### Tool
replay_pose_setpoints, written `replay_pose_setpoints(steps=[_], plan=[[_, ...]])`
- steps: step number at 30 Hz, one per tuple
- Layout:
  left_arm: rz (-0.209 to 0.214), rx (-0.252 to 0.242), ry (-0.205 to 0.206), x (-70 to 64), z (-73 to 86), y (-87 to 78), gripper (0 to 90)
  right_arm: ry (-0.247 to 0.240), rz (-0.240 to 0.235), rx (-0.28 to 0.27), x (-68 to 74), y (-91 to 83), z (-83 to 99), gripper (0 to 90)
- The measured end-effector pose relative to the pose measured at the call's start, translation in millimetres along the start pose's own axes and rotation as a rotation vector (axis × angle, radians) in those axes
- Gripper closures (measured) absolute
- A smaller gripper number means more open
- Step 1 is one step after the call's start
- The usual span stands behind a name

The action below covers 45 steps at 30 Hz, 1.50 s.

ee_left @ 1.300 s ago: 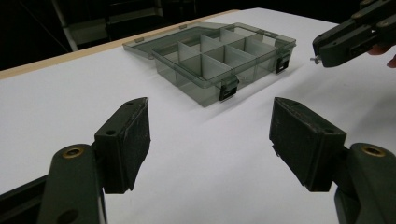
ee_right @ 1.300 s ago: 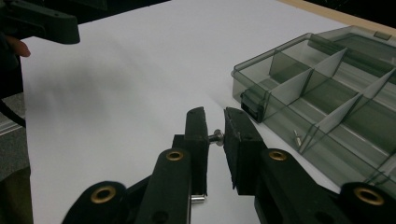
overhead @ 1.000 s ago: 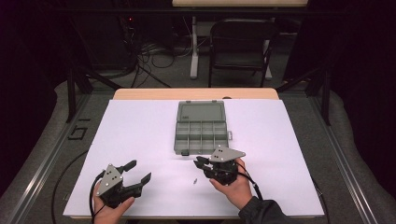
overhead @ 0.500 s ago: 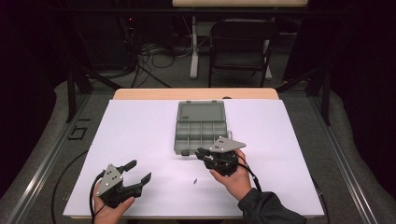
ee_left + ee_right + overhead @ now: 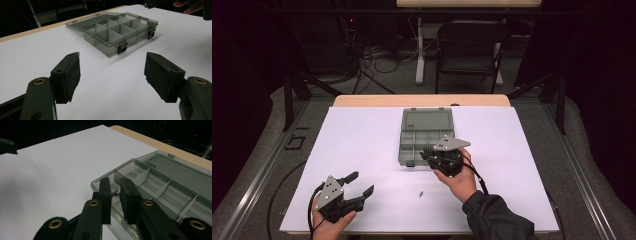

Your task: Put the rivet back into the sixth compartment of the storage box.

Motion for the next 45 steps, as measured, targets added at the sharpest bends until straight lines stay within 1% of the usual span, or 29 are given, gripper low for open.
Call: replay_pose_setpoints(steps=[1,3,5,6,7,10,12,15,18,22,24,27,32,45], plan=[[0.0,0.0,0.0,0.0,0.0,0.0,29.4,0.0,0.0,0.0,0.0,0.0,0.0,80.0],[0.0,0.0,0.0,-0.1,0.1,0.0,29.4,0.018,0.01,0.005,-4.7,6.5,0.6,80.0],[0.001,0.0,-0.001,-0.1,0.0,0.1,29.4,0.021,0.015,0.01,-6.4,8.7,1.3,80.0],[0.002,0.0,0.001,0.0,0.0,-0.1,29.4,0.025,0.023,0.014,-9.4,13.8,2.8,80.0],[0.002,0.0,0.001,0.0,0.0,-0.1,29.4,0.025,0.023,0.014,-9.4,13.8,2.8,80.0],[0.003,0.0,0.0,-0.1,0.0,-0.2,29.4,0.035,0.043,0.033,-16.0,23.7,7.0,80.0],[0.003,0.0,0.0,-0.1,0.0,-0.1,29.4,0.038,0.046,0.033,-17.6,26.4,7.9,80.0],[0.003,0.0,0.001,0.1,0.0,-0.1,29.4,0.051,0.057,0.048,-23.2,34.9,12.0,80.0],[0.004,0.0,-0.001,0.0,0.1,-0.1,29.4,0.057,0.067,0.062,-25.8,39.2,14.7,80.0],[0.003,0.0,0.0,0.0,-0.1,-0.2,29.4,0.06,0.074,0.064,-27.8,43.0,17.2,80.0],[0.004,0.0,0.0,0.1,0.0,-0.4,29.4,0.056,0.078,0.075,-28.5,45.2,19.5,80.0],[0.004,-0.001,-0.001,0.1,0.0,-0.4,29.4,0.051,0.083,0.074,-28.9,47.0,20.3,80.0],[0.006,-0.001,0.0,0.0,-0.1,-0.5,29.4,0.053,0.089,0.096,-29.2,51.2,24.7,80.0],[0.007,0.0,0.0,-0.1,-0.1,-0.8,29.4,0.052,0.09,0.095,-28.7,55.0,27.0,80.0]])
Point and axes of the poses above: each handheld gripper's, and its own axes: y roughly forward along the jaws, z roughly out of its underside, x roughly to its left, the point moved 7 cm from there along y, roughly forward along the jaws, and after that the axes turned 13 degrees about y, right-handed, at the moved point
